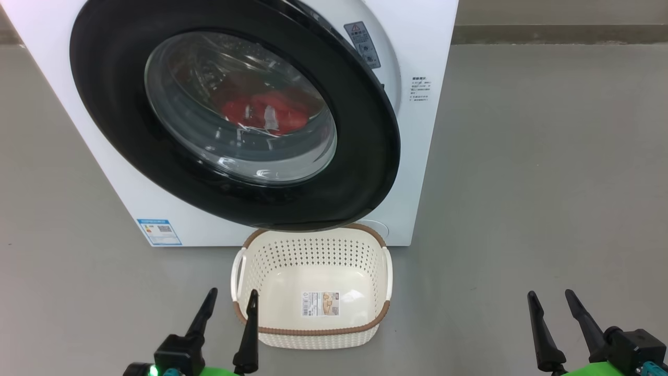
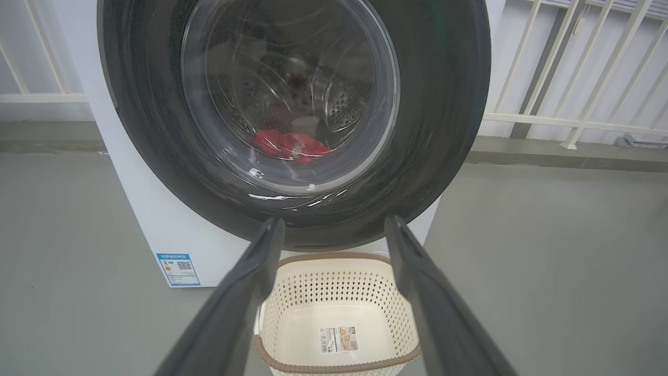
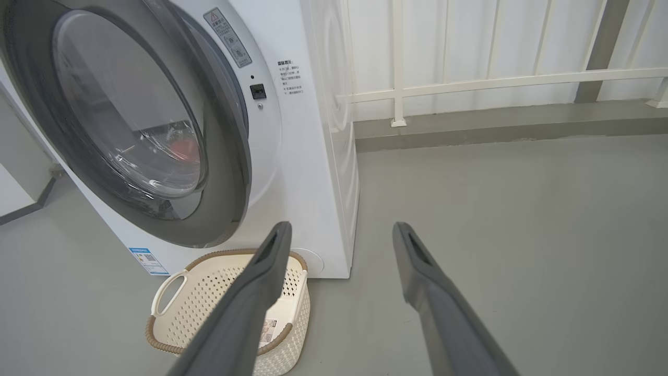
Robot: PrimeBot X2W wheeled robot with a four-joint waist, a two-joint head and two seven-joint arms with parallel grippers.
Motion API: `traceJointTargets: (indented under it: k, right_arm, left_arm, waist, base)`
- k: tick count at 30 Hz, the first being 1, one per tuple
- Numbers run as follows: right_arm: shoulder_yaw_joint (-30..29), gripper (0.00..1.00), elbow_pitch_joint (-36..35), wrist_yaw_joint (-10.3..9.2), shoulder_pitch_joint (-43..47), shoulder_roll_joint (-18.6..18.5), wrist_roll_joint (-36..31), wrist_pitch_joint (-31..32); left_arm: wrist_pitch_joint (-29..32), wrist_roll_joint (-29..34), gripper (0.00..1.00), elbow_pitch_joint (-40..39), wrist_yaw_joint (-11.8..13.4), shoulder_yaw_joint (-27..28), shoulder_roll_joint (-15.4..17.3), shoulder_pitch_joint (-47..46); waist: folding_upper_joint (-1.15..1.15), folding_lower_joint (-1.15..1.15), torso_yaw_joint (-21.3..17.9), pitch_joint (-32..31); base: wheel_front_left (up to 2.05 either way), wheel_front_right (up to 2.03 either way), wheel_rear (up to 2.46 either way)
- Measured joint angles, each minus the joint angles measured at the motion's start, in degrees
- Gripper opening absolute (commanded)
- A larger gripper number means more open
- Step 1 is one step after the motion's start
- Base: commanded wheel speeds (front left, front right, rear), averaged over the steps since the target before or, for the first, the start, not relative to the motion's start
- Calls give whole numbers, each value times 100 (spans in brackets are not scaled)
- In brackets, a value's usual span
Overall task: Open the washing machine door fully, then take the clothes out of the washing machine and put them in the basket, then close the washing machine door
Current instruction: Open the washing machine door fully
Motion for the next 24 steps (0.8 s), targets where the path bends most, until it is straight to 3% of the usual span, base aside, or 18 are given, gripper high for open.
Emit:
traceJointTargets:
  k: [24]
  right_arm:
    - [2, 100, 62, 0, -1, 25, -293, 93]
  left_arm:
    - [0, -18, 100, 41, 24, -27, 0, 58]
  waist:
    - [0, 0, -14, 5]
  base:
    - [0, 0, 0]
